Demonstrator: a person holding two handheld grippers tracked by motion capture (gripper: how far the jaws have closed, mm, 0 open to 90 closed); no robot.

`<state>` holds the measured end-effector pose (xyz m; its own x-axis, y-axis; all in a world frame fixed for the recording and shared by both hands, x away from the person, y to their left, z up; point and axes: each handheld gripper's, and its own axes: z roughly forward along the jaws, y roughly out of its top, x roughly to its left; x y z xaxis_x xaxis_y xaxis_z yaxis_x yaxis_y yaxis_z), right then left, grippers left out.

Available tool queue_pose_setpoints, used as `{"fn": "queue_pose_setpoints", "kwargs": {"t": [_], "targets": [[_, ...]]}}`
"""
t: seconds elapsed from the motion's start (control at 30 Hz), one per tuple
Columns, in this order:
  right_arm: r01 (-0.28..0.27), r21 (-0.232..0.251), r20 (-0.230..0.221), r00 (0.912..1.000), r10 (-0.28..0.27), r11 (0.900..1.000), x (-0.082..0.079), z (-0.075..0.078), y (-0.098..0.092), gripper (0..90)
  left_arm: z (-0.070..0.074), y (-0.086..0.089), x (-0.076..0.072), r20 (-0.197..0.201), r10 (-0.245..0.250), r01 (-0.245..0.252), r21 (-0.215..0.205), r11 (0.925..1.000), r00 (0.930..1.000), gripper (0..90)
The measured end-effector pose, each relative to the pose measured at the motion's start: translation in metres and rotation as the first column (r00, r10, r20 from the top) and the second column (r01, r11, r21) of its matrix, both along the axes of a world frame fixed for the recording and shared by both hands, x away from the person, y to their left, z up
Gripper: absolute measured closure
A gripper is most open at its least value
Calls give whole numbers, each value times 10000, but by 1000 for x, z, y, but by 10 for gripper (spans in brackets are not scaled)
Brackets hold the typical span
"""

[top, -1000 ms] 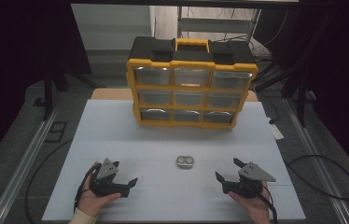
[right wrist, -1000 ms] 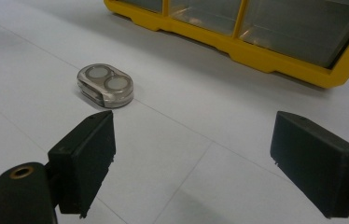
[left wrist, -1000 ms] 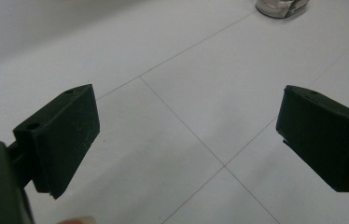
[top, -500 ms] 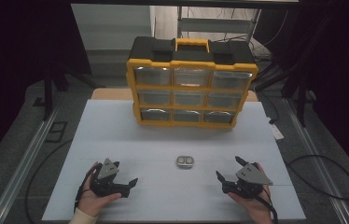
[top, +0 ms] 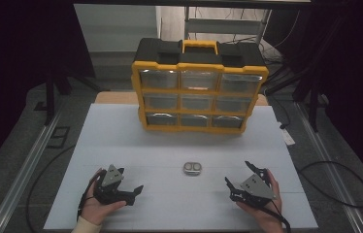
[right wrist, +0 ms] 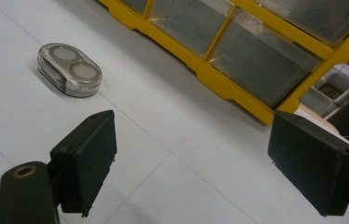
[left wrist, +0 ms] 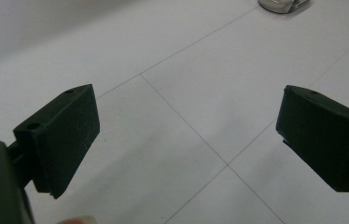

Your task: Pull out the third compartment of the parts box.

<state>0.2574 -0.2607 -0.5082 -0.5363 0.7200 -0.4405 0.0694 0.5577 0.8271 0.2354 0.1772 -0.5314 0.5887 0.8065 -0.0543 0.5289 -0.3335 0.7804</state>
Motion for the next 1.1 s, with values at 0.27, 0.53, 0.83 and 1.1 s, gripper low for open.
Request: {"fn": "queue_pose_setpoints", "kwargs": {"t": [0.27,0.53,0.83,1.1], "targets": [[27,-440,291,9996,-14,9990,-1,0,2,165,0,0,0,-6,-20,20,13,10000,10000,66],[126,-765,505,9987,-88,9970,0,1,1,168,-1,0,0,-37,-44,44,22,10000,10000,66],[213,-1394,895,9959,-88,9900,1,1,4,171,-1,0,1,-58,-75,75,49,10000,10000,66],[284,-2054,1252,9921,-25,9783,1,2,9,170,-1,-1,0,-85,-105,105,45,9999,9999,67]]}}
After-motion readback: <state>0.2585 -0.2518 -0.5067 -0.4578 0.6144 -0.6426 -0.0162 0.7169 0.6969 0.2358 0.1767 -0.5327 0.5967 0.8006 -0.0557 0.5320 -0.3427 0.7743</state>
